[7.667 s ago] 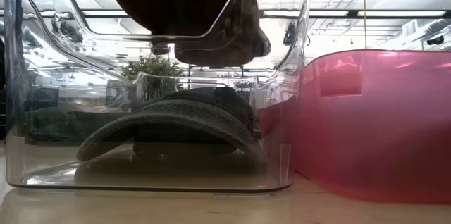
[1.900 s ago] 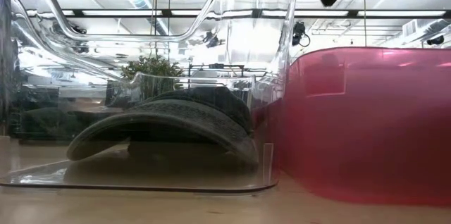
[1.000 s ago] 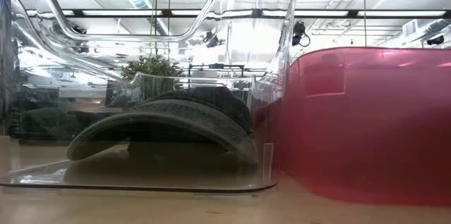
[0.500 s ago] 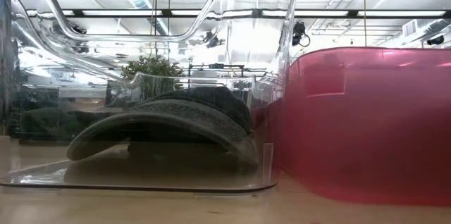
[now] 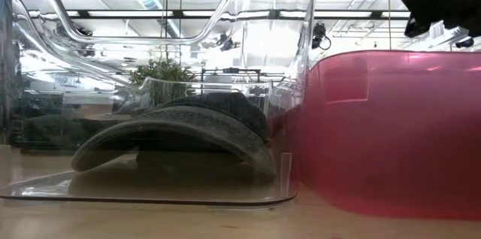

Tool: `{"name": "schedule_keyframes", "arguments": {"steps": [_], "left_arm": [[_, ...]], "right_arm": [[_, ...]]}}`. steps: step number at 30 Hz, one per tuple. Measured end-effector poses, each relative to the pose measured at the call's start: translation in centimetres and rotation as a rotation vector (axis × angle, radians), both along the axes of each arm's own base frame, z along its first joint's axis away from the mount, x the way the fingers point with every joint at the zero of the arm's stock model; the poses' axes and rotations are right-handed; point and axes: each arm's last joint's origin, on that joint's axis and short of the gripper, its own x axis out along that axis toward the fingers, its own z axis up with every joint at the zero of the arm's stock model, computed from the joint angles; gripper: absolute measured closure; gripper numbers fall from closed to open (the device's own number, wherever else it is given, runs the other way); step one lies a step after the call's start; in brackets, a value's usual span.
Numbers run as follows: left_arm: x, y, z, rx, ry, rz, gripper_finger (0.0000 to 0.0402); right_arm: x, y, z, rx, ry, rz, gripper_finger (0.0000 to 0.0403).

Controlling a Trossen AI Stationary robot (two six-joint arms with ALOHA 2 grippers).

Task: Pick & Place hat
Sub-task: Put the bottom black cap into the transparent bin

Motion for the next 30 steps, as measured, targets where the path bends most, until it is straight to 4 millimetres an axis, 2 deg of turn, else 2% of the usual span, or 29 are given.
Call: {"name": "schedule_keyframes", "arguments": {"steps": [6,13,24,27,30], "left_arm": [[0.0,0.0,0.0,0.000,0.000,0.001,0.0236],[0.0,0.0,0.0,-0.001,0.000,0.001,0.0236],[-0.1,0.0,0.0,0.006,0.007,0.002,0.0236],[-0.8,0.6,-0.4,0.090,0.076,0.022,0.0236],[-1.9,1.6,-0.6,0.208,0.111,0.145,0.0236]], "right_arm": [[0.0,0.3,-0.3,-0.041,0.021,0.084,0.0246],[0.4,0.4,-2.6,-0.081,0.260,0.115,0.0246],[0.5,0.3,-2.6,-0.102,0.254,0.089,0.0246],[0.5,0.3,-2.6,-0.102,0.254,0.089,0.0246],[0.5,0.3,-2.5,-0.109,0.250,0.088,0.0246]]}}
